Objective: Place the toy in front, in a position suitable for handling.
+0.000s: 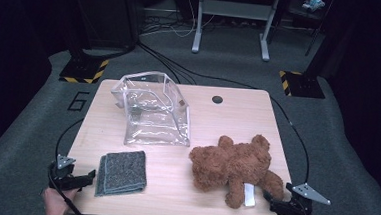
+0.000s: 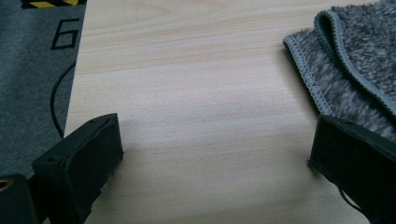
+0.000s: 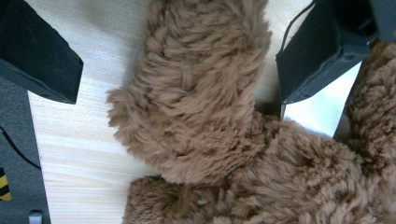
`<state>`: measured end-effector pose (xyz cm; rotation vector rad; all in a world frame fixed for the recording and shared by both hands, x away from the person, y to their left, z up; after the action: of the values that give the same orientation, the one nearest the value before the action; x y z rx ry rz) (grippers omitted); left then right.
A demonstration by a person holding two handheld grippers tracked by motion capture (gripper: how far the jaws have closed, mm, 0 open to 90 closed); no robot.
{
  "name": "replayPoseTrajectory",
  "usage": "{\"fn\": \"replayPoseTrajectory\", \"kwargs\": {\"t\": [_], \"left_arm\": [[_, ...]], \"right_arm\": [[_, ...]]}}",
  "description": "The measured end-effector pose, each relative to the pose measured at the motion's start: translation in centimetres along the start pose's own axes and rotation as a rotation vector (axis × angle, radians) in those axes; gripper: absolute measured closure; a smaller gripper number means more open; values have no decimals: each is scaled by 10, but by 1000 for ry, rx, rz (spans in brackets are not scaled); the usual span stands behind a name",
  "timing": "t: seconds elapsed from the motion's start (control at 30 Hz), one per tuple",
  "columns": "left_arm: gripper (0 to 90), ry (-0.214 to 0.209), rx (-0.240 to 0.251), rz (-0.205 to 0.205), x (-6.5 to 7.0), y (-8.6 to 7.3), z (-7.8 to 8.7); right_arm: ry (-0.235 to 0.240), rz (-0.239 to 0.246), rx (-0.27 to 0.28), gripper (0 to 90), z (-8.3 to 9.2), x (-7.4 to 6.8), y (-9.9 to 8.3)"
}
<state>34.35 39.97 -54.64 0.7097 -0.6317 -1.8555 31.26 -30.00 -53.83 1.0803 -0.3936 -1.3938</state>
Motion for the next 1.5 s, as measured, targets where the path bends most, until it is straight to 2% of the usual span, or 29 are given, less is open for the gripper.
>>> {"fn": "replayPoseTrajectory", "kwargs": {"t": [0.13, 0.2, 0.23, 0.27, 0.4, 0.47, 0.5, 0.53, 0.57, 0.6, 0.63, 0.67, 0.7, 0.73, 0.97, 1.07, 1.27, 1.4, 1.5], "left_arm": [[19, -24, -1, -11, 1, 0, 0], [15, -20, 6, -19, 1, 0, 0], [14, -33, -8, -23, 1, 2, 0], [17, -33, 6, -13, 2, 4, 0], [27, -39, 27, -23, 3, 12, 4], [30, -57, 41, -31, 4, 21, 7], [30, -73, 47, -51, 4, 30, 10], [30, -73, 47, -51, 4, 30, 10], [30, -76, 68, -64, 5, 39, 11], [30, -76, 68, -64, 5, 39, 11], [30, -93, 73, -76, 6, 50, 13], [30, -93, 73, -76, 6, 50, 13], [31, -117, 92, -86, 6, 64, 13], [30, -117, 92, -86, 6, 64, 13], [23, -149, 115, -121, 9, 99, 11], [22, -158, 117, -141, 11, 111, 8], [23, -187, 140, -135, 13, 134, -3], [32, -213, 139, -134, 18, 148, -13], [41, -218, 145, -143, 21, 158, -22]], "right_arm": [[2, -4, 9, 0, 1, 0, 0], [2, -2, 10, 0, 1, 1, 0], [2, -6, 9, 0, 1, 1, 0], [4, -2, 7, 0, 0, 1, 0], [3, -7, 4, 0, 0, 0, 0], [0, -4, 7, 0, 0, 1, 0], [4, 2, 7, 0, 0, 2, 0], [4, 2, 7, 0, 0, 2, 0], [2, 0, 7, 0, 1, 1, 0], [2, 0, 7, 0, 1, 1, 0], [2, -1, 9, 0, 0, 1, 0], [2, -1, 9, 0, 0, 1, 0], [1, -8, 10, 0, 0, 1, 0], [1, -8, 10, 0, 0, 1, 0], [9, -18, 10, 0, 1, 2, 0], [6, -15, 7, 0, 0, 2, 0], [3, -20, 4, 0, 0, 1, 0], [5, -9, 3, 1, 0, 2, 0], [-1, -18, 3, 2, 0, 1, 0]]}}
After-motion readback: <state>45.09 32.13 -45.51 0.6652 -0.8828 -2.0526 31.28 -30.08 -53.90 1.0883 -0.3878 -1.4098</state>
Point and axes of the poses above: each handheld gripper's, and its own axes: z roughly backward along the jaws, y roughly out of its top, x roughly to its right, the point moved 2 cm from there along -z, roughly forward along the jaws, and after that the axes turned 15 degrees about -z, right-handed, at the moved point
